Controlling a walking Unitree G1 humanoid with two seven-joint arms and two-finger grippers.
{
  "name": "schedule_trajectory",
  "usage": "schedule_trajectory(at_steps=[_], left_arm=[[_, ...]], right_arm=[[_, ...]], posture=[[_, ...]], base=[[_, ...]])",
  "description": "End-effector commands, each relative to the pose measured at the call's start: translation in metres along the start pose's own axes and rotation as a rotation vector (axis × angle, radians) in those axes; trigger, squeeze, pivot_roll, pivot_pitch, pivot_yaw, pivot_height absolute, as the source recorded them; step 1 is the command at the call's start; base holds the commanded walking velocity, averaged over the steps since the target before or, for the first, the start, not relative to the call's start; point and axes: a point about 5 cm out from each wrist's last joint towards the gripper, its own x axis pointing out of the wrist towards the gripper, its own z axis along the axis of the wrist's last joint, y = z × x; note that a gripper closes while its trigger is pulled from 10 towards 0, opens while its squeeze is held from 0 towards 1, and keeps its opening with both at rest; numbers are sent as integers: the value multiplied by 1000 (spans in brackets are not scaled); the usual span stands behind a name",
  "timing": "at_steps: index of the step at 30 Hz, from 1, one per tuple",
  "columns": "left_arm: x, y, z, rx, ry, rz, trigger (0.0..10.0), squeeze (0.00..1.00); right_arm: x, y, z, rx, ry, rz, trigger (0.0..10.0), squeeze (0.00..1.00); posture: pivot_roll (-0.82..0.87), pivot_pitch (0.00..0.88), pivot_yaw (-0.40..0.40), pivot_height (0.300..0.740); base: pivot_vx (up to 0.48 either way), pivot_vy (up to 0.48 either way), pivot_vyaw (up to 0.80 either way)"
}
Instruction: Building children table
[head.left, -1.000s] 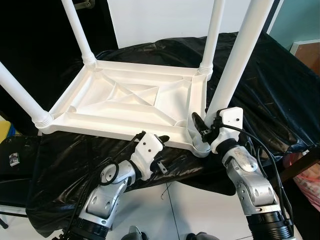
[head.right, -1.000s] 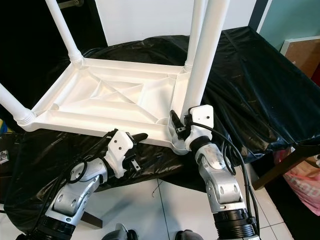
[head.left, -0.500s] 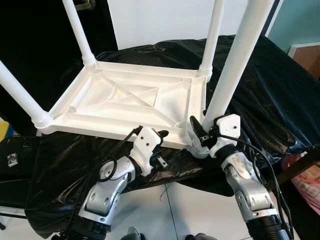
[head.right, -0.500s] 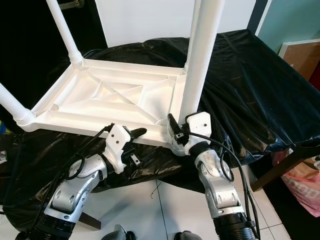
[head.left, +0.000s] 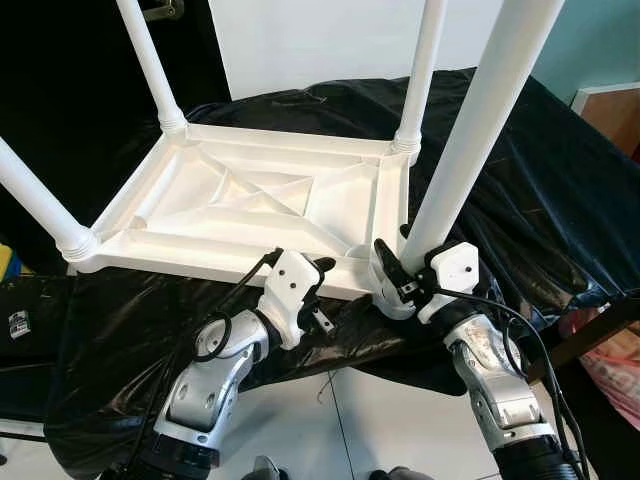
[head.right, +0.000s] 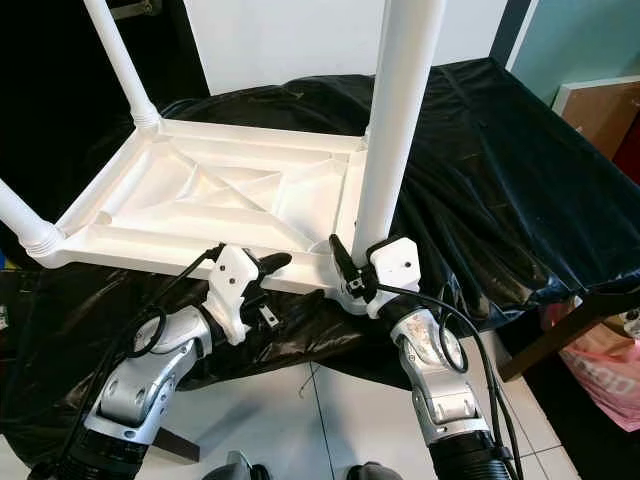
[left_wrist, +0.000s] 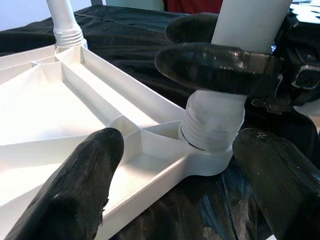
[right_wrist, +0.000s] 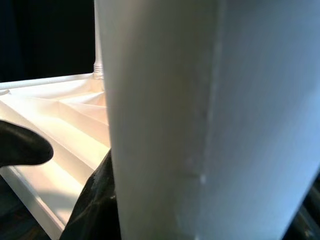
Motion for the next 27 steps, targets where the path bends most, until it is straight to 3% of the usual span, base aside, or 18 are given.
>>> schedule_trajectory(at_steps=[1,6,8,16,20,27], left_arm=[[-1,2,2,-4,1,29,10000,0],[-1,2,3,-2,0,28,10000,0],[-1,2,3,6,8,31,10000,0],[-1,2,5,9,0,31,10000,0],[-1,3,7,12,-3,31,10000,0],[0,3,7,14,-2,27,10000,0]], right_arm=[[-13,8,-29,35,149,48,10000,0],[-13,11,-28,30,149,111,10000,0],[-14,15,-26,-30,140,186,10000,0],[-15,16,-23,22,139,246,10000,0],[-13,9,-20,139,149,205,10000,0],[-11,6,-23,193,204,195,10000,0]], posture=[[-4,107,11,740],[-4,109,11,740],[-3,109,10,740],[-2,108,8,740],[-4,110,9,740],[-6,107,10,740]], base=[[0,0,0],[0,0,0],[0,0,0],[0,0,0],[0,0,0],[0,0,0]])
